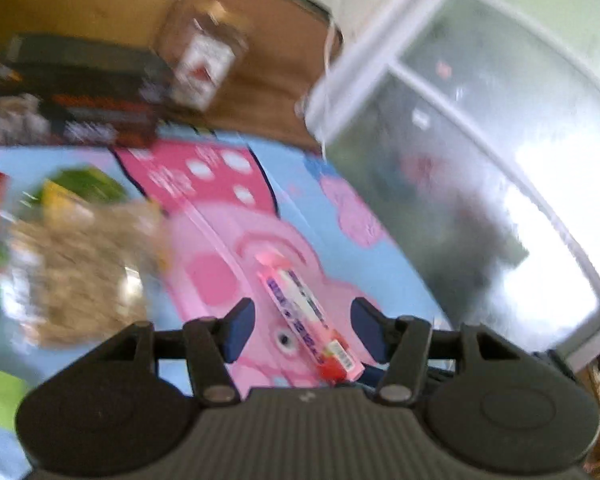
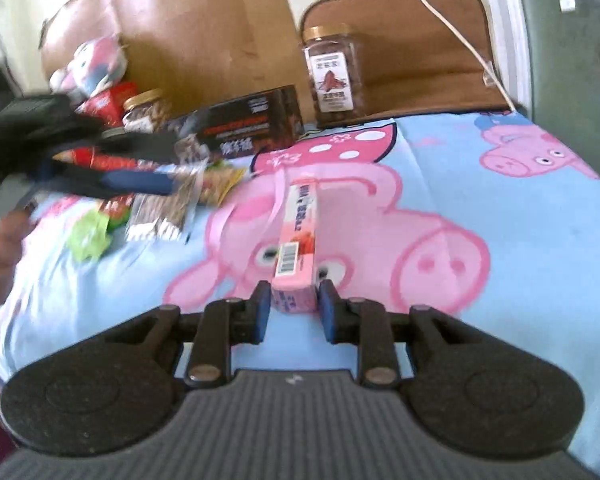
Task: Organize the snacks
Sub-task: 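Grasp the pink candy stick with the left gripper, then lower the pink candy stick into the silver tin and release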
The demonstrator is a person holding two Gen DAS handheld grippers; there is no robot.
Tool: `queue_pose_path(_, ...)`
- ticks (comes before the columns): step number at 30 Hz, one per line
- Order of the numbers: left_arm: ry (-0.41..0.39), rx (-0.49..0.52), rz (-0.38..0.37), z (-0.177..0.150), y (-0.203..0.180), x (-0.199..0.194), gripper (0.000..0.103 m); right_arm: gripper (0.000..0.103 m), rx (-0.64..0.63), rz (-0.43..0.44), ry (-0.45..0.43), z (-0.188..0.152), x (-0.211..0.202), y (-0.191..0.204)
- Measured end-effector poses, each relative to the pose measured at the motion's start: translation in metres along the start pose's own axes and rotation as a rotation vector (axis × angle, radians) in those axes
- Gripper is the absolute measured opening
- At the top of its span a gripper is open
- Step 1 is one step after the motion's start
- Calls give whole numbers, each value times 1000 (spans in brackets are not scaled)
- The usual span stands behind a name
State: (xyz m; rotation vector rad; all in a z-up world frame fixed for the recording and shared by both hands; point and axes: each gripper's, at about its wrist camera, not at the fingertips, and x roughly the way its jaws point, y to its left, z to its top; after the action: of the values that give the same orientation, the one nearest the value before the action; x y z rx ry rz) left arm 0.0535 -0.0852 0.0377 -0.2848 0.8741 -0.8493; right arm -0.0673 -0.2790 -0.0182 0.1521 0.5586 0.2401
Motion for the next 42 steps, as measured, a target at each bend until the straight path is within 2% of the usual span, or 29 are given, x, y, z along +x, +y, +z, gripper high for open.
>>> queue_pose_path(1,23,5,21,-4,-5,10,60,40,-15,3,-7,-2,-2,5)
queue_pose_path(2,42,2,52,-6,-9,20,69,49,-24,4,-20,-4,-5,8)
queue_pose_path(3,54,-5,77,-8,-12,28,75,53,-33,-3,-41,-5,-8,8)
queue_pose_path(6,86,-33,90,-12,-16,44,77,54,-61,-29,-67,-8,-8,7)
queue_pose_path(8,96,-41,92,-14,-19,52,78,52,-66,-38,-54,-9,0,4)
queue_pose_path(10,78,-16,106,-14,-26,59,74,28,-78,-49,-73,-11,4,7)
queue_pose_path(11,76,-1,107,-14,-28,62,57,28,-74,-43,-78,-10,7,7)
queue_pose_path(12,79,3,124,-15,-29,64,46,28,-61,-30,-83,-12,6,9)
queue_pose_path(13,70,7,146,-14,-29,64,40,28,-60,-25,-87,-11,8,12)
queue_pose_path(15,56,-7,146,-10,-25,59,39,28,-117,-67,-111,-9,7,23)
queue_pose_path(19,-34,0,140,7,-23,28,39,28,-154,-49,-170,7,8,35)
queue_pose_path(23,-143,17,174,39,-15,-7,39,28,-233,-28,-245,43,22,55)
queue_pose_path(26,-197,-31,199,71,12,-27,39,28,-263,17,-264,82,48,67)
queue_pose_path(30,-229,-82,272,122,56,-36,39,28,-194,119,-220,139,98,75)
queue_pose_path(35,-194,-189,341,174,122,-29,39,28,-40,212,-75,202,176,78)
queue_pose_path(39,-182,-208,388,188,153,-21,41,30,24,240,3,220,216,84)
queue_pose_path(41,-181,-196,419,190,159,-16,43,32,3,238,2,219,224,93)
queue_pose_path(42,-181,-187,432,189,161,-15,43,37,-15,234,-14,217,225,97)
